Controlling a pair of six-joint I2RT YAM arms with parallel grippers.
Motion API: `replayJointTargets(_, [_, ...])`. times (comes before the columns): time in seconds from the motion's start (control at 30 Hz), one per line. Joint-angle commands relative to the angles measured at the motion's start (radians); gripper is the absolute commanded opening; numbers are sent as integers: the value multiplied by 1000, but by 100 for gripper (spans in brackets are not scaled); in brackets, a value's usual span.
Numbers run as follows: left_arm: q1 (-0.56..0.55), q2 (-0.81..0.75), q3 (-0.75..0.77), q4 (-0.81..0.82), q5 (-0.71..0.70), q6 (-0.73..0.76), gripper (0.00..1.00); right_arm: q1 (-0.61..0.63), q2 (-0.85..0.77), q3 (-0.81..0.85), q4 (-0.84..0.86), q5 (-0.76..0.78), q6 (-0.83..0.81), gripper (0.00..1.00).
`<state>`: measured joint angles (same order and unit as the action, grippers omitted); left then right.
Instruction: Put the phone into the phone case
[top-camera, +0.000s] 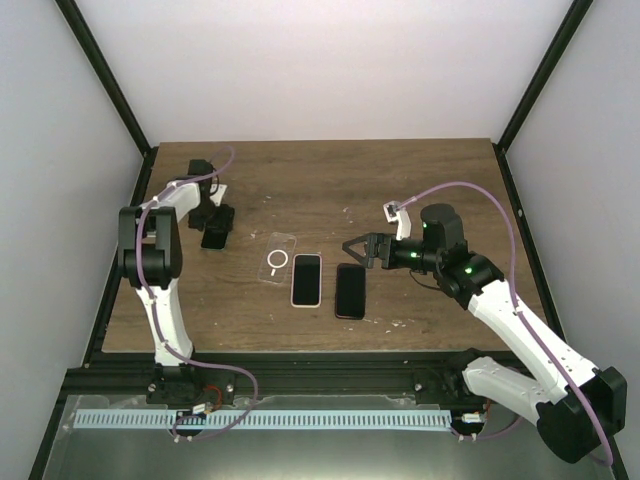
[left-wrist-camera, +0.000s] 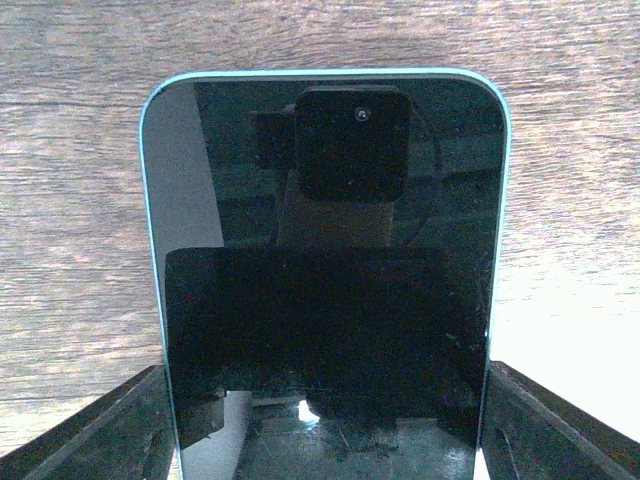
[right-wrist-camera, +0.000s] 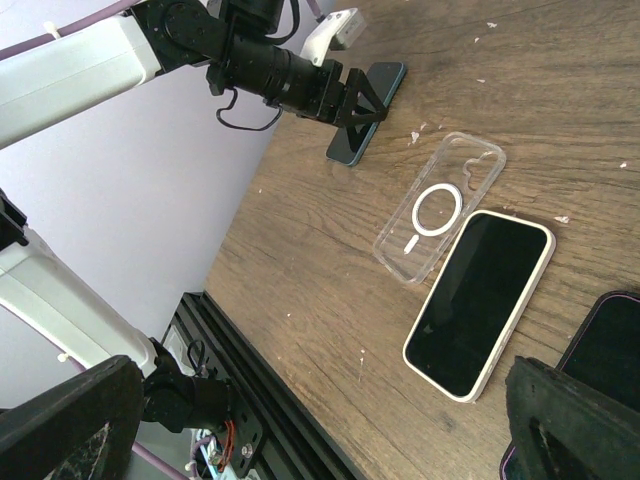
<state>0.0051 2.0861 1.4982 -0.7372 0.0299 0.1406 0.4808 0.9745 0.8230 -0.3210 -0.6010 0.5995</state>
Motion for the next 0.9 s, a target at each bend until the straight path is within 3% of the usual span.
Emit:
replayJointTargets(0.0, [-22,4,-13,-13,5,-31,70,-7,-9,18,11,5,0,100])
replayJointTargets(0.27, [-87,-113,-78,-32,63,-114,63,-7,-33,3,5,13,3,100])
replayJointTargets(0.6, [-232,-285,-202,-8,118,-201,60,-7,-71,-26,8,7,14,100])
replayJointTargets(0.87, [-325,-333,-256,29,168,-266,59,-7,-83,-40,12,5,20,100])
